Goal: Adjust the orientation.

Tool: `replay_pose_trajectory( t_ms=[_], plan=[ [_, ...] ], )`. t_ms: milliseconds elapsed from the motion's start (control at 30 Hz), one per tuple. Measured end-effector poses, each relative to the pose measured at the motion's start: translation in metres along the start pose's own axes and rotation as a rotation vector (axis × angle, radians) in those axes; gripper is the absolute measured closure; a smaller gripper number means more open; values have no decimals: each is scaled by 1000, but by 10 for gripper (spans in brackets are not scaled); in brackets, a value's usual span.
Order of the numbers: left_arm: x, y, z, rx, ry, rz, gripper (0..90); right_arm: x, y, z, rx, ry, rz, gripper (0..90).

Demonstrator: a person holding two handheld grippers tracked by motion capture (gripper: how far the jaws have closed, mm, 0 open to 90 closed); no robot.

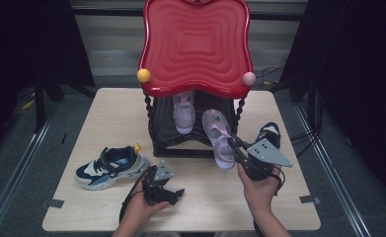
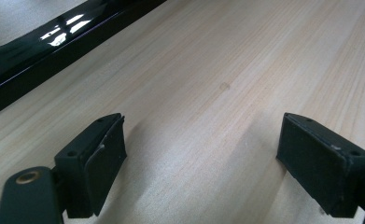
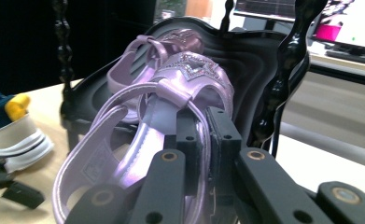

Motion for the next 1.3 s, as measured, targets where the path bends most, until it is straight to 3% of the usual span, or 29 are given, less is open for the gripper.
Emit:
replay_pose_trajectory(
  t_ms=[200,567,1300],
  plan=[
    [0,0,0,-1,1,-1,147,7,1,-1,13,-14,14,840],
    [0,0,0,-1,3,-3,147,21,11,-1,7,-81,55,840],
    [1,1,0,-1,0,3,147,48,13,-1,6,-172,78,840]
  ],
)
Point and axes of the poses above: each handheld gripper's, and its own axes: x roughly forward along the jaws, y roughly out of its top, z roughly to its right, the point moved 1 cm from there along x, roughly forward along the jaws, and after that the axes turned 7 degrees about y, right-handed, at the moved point
